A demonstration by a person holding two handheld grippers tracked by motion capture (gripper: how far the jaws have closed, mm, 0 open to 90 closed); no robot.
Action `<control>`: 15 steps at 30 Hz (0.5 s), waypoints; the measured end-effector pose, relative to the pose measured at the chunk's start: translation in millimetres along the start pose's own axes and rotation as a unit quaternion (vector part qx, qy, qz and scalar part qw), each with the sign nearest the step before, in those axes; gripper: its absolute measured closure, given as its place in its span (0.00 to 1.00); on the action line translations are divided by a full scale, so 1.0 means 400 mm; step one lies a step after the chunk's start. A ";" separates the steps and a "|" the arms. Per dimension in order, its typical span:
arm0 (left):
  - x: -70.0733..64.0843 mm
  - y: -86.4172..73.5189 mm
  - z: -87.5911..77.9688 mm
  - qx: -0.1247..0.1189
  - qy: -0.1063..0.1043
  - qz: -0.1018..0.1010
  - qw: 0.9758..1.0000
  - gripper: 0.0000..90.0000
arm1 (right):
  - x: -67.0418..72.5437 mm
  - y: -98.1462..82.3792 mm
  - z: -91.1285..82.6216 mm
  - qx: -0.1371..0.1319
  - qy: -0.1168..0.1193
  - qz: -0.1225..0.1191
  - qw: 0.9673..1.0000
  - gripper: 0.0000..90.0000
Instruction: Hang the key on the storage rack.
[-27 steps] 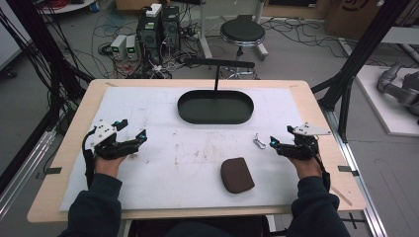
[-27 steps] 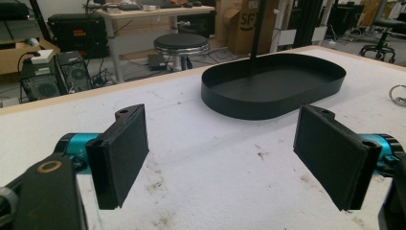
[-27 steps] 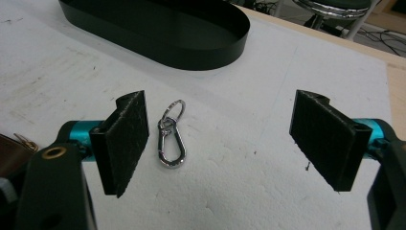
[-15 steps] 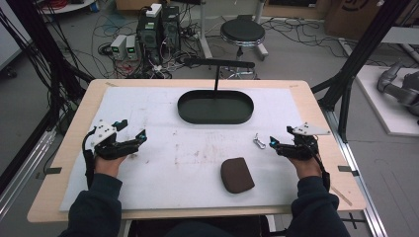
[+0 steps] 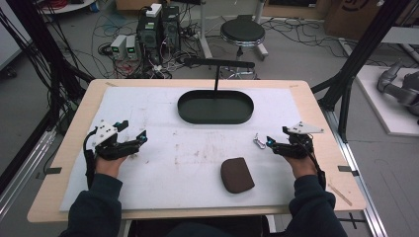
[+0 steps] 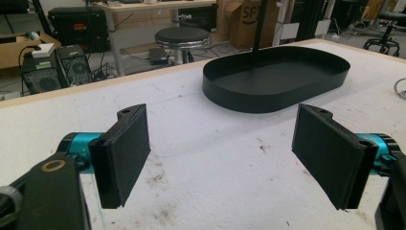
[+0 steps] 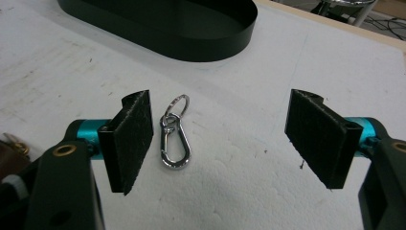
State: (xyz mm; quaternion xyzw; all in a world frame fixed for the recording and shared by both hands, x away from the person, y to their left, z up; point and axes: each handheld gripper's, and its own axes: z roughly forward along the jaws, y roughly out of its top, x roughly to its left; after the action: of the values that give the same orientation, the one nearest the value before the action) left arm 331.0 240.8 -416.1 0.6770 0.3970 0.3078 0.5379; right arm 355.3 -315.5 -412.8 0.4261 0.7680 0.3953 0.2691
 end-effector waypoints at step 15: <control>0.005 -0.006 -0.002 0.010 0.001 -0.003 1.000 0.24 | 0.047 0.023 0.122 0.110 0.051 -0.012 0.993 0.66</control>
State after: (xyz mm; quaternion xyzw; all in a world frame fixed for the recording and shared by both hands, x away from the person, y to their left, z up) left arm 330.7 243.0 -418.4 0.6810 0.4030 0.3024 0.5314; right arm 386.6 -277.6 -432.8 0.4234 0.8245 0.3263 0.1857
